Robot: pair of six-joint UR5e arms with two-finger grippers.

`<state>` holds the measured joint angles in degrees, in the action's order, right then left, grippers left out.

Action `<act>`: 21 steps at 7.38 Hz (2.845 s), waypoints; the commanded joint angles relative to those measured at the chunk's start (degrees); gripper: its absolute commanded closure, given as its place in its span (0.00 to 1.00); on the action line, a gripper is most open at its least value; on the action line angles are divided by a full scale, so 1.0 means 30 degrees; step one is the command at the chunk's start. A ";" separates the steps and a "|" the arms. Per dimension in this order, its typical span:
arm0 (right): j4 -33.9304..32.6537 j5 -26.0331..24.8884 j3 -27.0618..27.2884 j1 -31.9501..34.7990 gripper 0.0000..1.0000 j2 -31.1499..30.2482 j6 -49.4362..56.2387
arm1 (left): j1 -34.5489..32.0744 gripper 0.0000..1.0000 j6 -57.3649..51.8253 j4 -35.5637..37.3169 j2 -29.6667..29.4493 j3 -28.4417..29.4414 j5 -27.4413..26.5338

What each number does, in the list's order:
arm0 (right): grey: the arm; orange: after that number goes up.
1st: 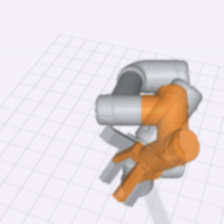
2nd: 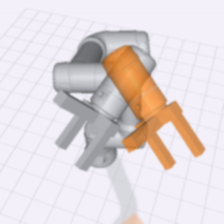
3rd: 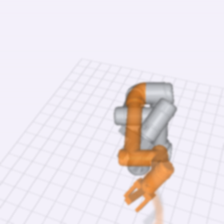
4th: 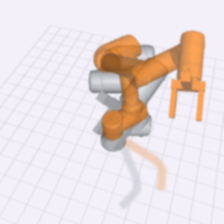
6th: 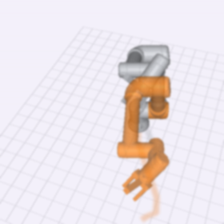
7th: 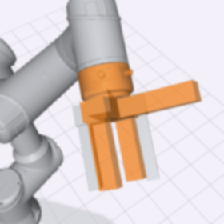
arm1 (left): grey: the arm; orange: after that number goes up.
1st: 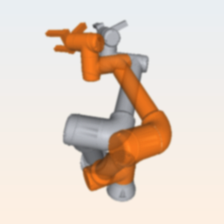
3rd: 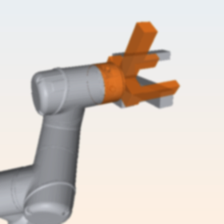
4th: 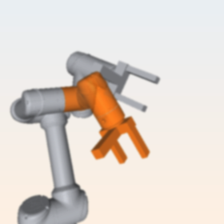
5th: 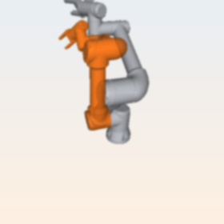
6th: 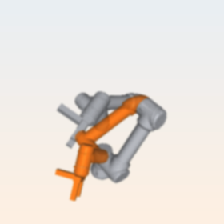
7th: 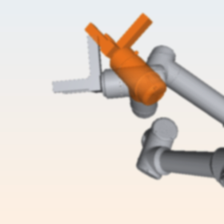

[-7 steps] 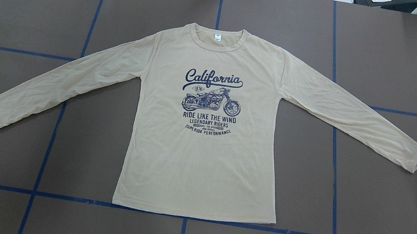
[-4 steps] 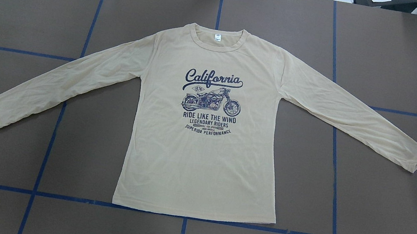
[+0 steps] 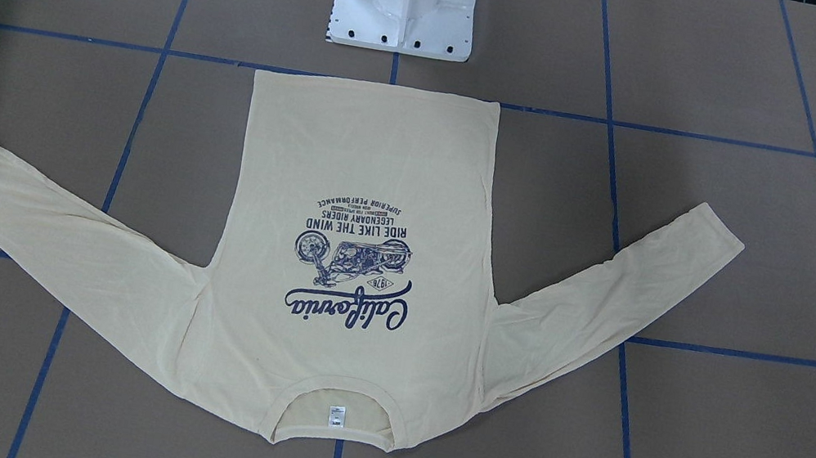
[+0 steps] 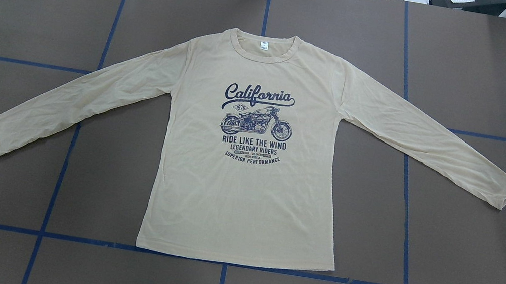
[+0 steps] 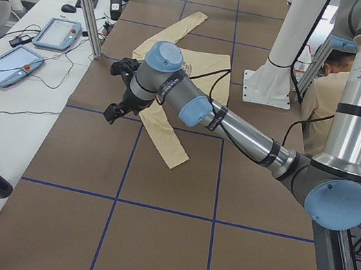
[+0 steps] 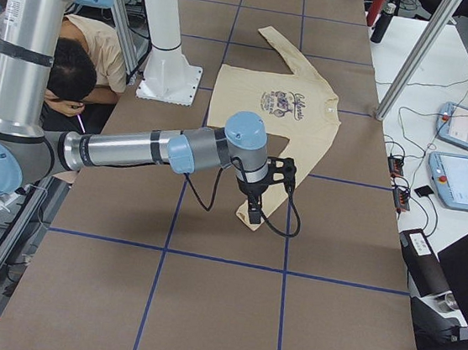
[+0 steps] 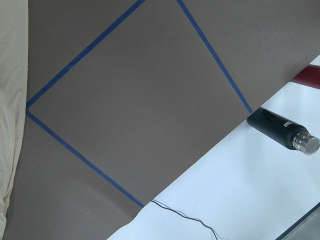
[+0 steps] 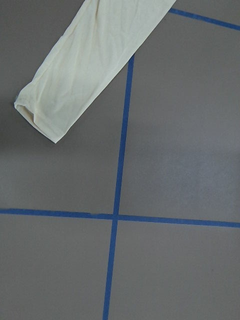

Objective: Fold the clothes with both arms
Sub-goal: 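Move the right gripper toward the sleeve cuff farthest from the left arm, then grasp the beige shirt's sleeve cuff with the right gripper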

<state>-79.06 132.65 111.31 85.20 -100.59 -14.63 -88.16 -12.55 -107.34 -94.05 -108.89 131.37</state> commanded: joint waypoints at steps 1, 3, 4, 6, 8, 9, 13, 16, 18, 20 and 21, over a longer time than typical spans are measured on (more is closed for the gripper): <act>0.5346 -0.0327 -0.2195 -0.2022 0.01 -0.0131 -0.4741 | 0.0002 0.00 0.0141 -0.0198 0.0029 -0.0089 -0.0021; 1.1620 -0.2485 -0.4865 -0.4656 0.02 -0.0102 -1.0009 | 0.0031 0.00 0.0141 -0.0198 0.0001 -0.0090 -0.0021; 1.3214 -0.3455 -0.5630 -0.5742 0.04 -0.0102 -1.1514 | 0.0031 0.00 0.0141 -0.0198 -0.0028 -0.0090 -0.0021; 1.5126 -0.4688 -0.6776 -0.7181 0.14 -0.0102 -1.2725 | 0.0031 0.00 0.0112 -0.0198 0.0000 -0.0119 -0.0021; 1.5456 -0.5775 -0.6956 -0.8326 0.23 -0.0102 -1.3287 | 0.0031 0.00 0.0111 -0.0198 0.0001 -0.0119 -0.0021; 1.5485 -0.6185 -0.6956 -0.8795 0.24 -0.0276 -1.3287 | 0.0031 0.00 0.0053 -0.0198 0.0030 -0.0119 -0.0021; 1.5485 -0.7185 -0.7599 -0.9882 0.32 -0.0366 -1.3287 | 0.0031 0.00 -0.0006 -0.0198 0.0059 -0.0119 -0.0021; 1.5485 -0.7448 -0.7746 -1.0205 0.34 -0.0249 -1.3287 | 0.0031 0.00 -0.0035 -0.0198 0.0089 -0.0119 -0.0021; 1.5485 -0.7595 -0.7981 -1.0323 0.37 -0.0015 -1.3287 | 0.0031 0.00 -0.0064 -0.0227 0.0118 -0.0119 -0.0021; 1.5485 -0.7683 -0.8271 -1.0411 0.40 0.0364 -1.3287 | 0.0031 0.00 -0.0064 -0.0198 0.0176 -0.0119 -0.0050; 1.5514 -0.7713 -0.8651 -1.0440 0.42 0.0744 -1.3287 | 0.0031 0.00 -0.0064 -0.0198 0.0177 -0.0119 -0.0050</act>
<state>-32.59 109.65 86.53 54.01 -99.60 -54.49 -88.07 -12.74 -107.96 -93.56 -109.25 131.23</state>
